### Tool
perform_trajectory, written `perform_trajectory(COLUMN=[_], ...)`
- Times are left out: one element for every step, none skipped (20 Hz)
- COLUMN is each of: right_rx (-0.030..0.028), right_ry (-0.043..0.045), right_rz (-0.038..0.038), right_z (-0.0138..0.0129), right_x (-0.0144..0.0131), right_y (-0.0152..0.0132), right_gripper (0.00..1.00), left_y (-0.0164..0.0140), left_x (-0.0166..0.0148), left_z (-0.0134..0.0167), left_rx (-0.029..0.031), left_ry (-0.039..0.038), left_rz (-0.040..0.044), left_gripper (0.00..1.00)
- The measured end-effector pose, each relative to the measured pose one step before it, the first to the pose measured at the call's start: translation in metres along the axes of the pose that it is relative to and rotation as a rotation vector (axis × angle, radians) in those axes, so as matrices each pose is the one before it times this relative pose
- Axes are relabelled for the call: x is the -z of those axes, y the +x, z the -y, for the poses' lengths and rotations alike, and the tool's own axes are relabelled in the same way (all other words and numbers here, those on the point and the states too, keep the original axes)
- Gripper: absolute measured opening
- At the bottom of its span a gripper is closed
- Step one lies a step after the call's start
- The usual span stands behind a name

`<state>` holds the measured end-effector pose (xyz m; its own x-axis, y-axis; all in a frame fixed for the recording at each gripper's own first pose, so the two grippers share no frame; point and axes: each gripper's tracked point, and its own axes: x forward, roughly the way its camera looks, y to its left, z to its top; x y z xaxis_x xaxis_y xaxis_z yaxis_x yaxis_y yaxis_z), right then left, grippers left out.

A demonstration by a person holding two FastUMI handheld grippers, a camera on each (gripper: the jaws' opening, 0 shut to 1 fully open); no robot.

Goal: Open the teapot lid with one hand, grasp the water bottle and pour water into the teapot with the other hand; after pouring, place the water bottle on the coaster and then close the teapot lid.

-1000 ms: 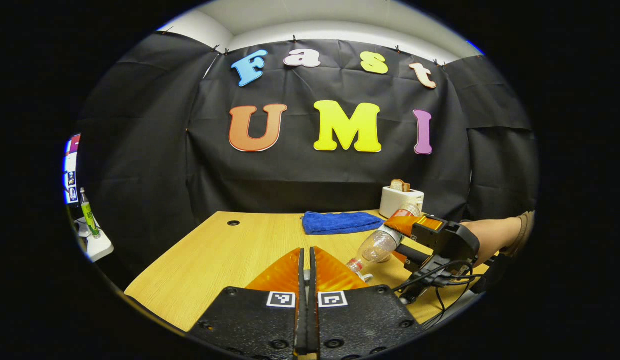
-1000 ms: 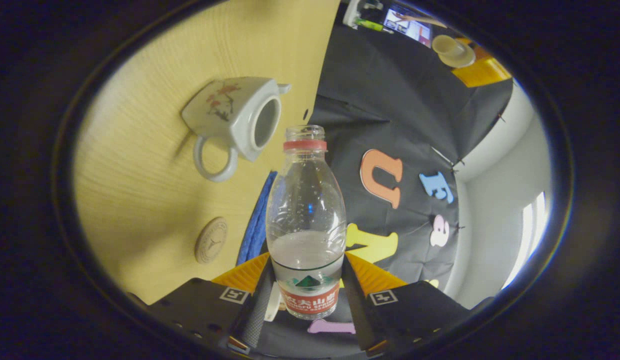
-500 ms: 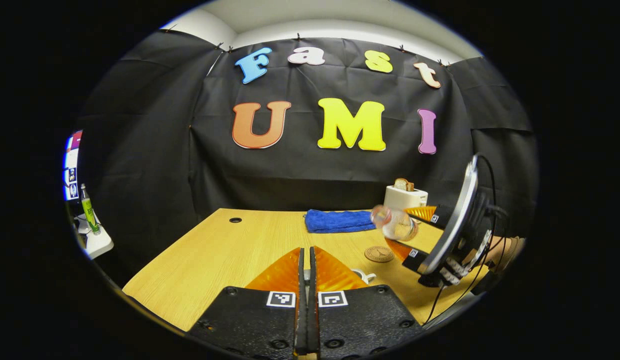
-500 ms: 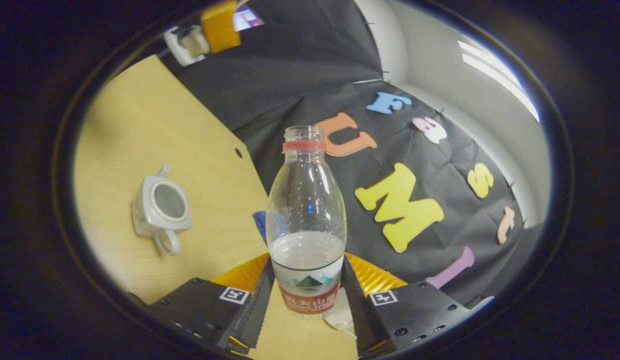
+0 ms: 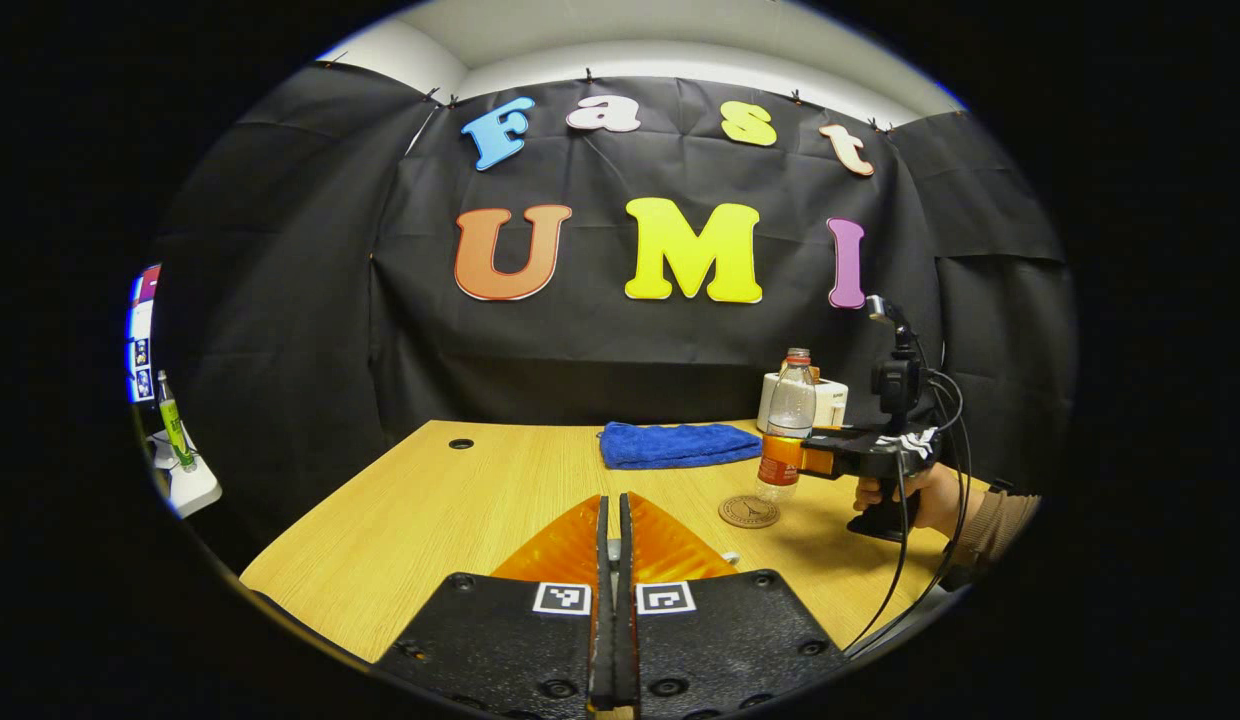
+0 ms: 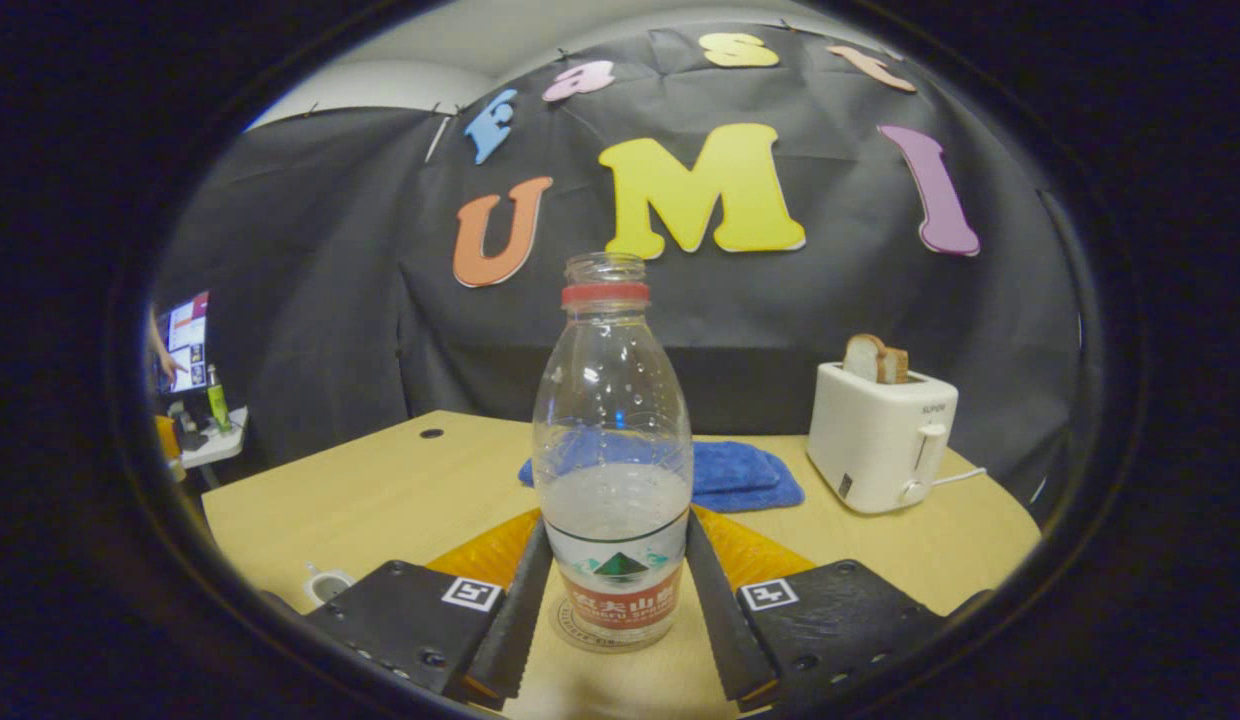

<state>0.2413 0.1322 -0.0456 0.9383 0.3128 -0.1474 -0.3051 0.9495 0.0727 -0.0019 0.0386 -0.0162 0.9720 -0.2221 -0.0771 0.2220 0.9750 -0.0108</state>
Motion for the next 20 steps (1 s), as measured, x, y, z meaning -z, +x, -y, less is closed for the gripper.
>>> perform_trajectory(right_rx=[0.00399,-0.00097,-0.01334,-0.00044,-0.00463,-0.00130,0.01007,-0.00148,-0.00010,0.00377,-0.01363,-0.00074,-0.00508,-0.00737,0.00415,0.00473,-0.00013,-0.00039,-0.00036,0.00585], right_ry=[-0.00652,0.00586,0.01360,0.01159,0.00142,-0.00569,-0.01239,-0.00292,-0.00537,-0.00089,0.00598,-0.00030,-0.00301,-0.00210,-0.00287,-0.00372,-0.00543,-0.00858,-0.01010,-0.01118], right_rz=[-0.01007,-0.00731,-0.00811,-0.00871,-0.00443,-0.00216,-0.00631,0.00367,0.00569,0.00487,-0.00575,-0.00667,-0.00084,0.00473,0.01584,0.01571,0.01622,0.00860,0.00725,0.00720], right_z=[-0.00202,-0.00059,-0.00036,0.00060,-0.00161,-0.00014,0.00046,-0.00069,-0.00212,-0.00177,-0.00267,-0.00045,0.00244,-0.00171,0.00006,0.00083,-0.00062,-0.00113,-0.00084,0.00116], right_x=[0.00225,0.00346,0.00616,0.00321,0.00233,0.00161,0.00394,-0.00071,-0.00135,-0.00060,0.00283,0.00252,0.00064,-0.00102,-0.00245,-0.00284,-0.00295,-0.00244,-0.00134,-0.00135], right_y=[0.00637,0.00571,0.00386,0.00262,0.00017,0.00155,0.00292,0.00022,0.00322,0.00105,-0.00231,-0.00049,0.00025,-0.00195,-0.00322,-0.00414,-0.00357,-0.00445,-0.00495,-0.00663], right_gripper=[0.72,0.72,0.72,0.72,0.72,0.72,0.72,0.72,0.72,0.73,0.74,0.77,0.75,0.84,0.89,0.96,0.95,0.96,0.96,0.96], left_y=[0.00072,-0.00007,0.00096,0.00130,0.00094,0.00056,0.00060,0.00105,-0.00066,0.00010,0.00088,0.00092,-0.00036,0.00030,0.00077,0.00041,0.00090,0.00166,0.00179,0.00236], left_x=[0.00043,0.00002,0.00143,0.00081,0.00108,0.00125,0.00015,0.00064,0.00060,-0.00016,0.00125,-0.00062,0.00033,-0.00117,-0.00041,-0.00028,-0.00076,0.00057,0.00087,0.00122], left_z=[0.00053,0.00032,0.00016,0.00119,-0.00054,-0.00059,0.00075,-0.00002,-0.00005,-0.00051,-0.00052,0.00048,0.00025,0.00023,-0.00049,0.00142,0.00324,0.00199,0.00211,0.00236], left_rx=[0.00026,0.00028,-0.00009,0.00209,-0.00027,-0.00079,-0.00044,0.00061,0.00028,0.00063,-0.00033,-0.00082,-0.00085,-0.00234,-0.00007,0.00405,0.00457,0.00324,0.00450,0.00394], left_ry=[0.00109,0.00252,0.00033,-0.00120,0.00063,0.00333,0.00198,0.00026,0.00026,-0.00103,-0.00065,0.00014,-0.00068,-0.00138,-0.00423,-0.00286,0.00074,0.00349,0.00526,0.00463], left_rz=[-0.00031,-0.00117,-0.00045,-0.00204,-0.00237,-0.00226,-0.00261,-0.00228,-0.00133,-0.00067,-0.00023,0.00009,0.00021,0.00293,0.00438,0.00590,0.00620,0.00520,0.00228,-0.00208], left_gripper=[0.02,0.02,0.02,0.02,0.02,0.02,0.02,0.02,0.03,0.02,0.02,0.02,0.02,0.02,0.02,0.02,0.02,0.02,0.02,0.02])
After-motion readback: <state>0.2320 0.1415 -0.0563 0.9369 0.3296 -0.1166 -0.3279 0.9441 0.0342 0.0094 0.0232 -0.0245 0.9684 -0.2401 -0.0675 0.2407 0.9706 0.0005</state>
